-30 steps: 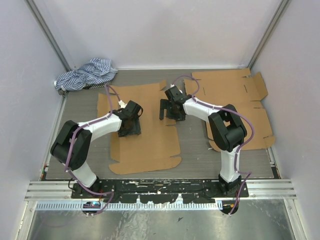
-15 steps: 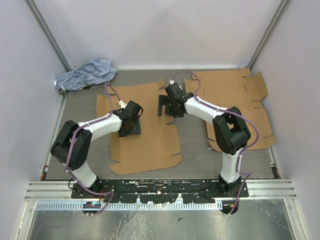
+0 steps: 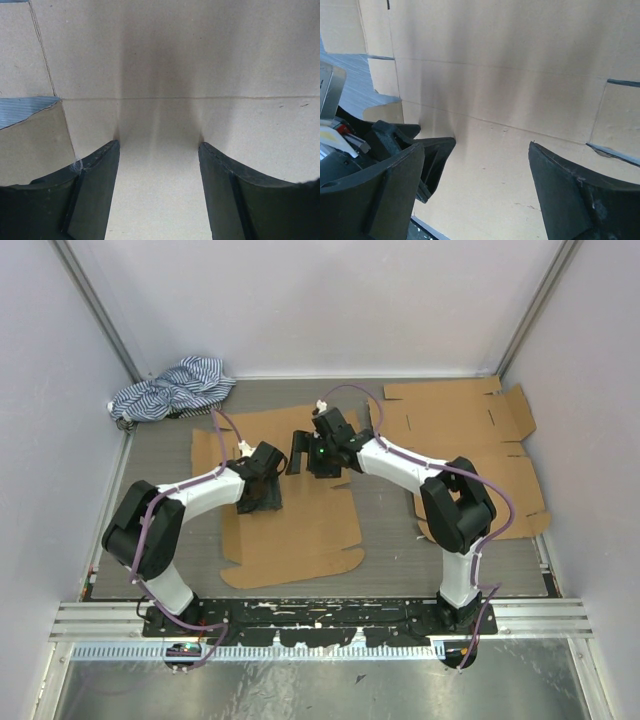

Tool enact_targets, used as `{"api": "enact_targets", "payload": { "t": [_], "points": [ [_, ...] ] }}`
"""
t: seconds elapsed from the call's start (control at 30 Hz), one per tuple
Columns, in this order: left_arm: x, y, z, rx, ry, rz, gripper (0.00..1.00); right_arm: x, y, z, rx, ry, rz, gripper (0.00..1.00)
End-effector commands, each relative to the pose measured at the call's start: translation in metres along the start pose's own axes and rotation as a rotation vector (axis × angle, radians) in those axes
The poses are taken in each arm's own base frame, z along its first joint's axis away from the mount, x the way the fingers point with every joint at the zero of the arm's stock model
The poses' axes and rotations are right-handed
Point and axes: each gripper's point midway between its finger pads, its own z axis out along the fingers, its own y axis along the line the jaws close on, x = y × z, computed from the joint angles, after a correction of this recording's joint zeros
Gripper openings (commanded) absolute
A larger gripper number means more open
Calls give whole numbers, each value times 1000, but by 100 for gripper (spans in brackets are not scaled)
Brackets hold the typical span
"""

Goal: Fold the paper box

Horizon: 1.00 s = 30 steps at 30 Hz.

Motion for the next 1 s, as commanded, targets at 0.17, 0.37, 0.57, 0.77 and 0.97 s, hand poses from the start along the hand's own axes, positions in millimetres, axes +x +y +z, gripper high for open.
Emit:
{"api": "enact_targets", "payload": {
  "t": [0.17,0.37,0.57,0.77,0.97],
  "points": [
    [31,-4,14,20,106,-3,70,-27,-27,-21,172,-123,-17,90],
    [29,-6,13,25,105,1,70,-29,-75,-26,331,-121,7,92],
    [29,-5,11,22,102,7,70,-30,-106,-25,373,-112,40,92],
    [30,-4,12,18,107,9,70,-23,-116,-11,345,-75,47,90],
    [30,-4,11,16,105,12,70,-17,-113,0,299,-45,36,83]
  ]
}}
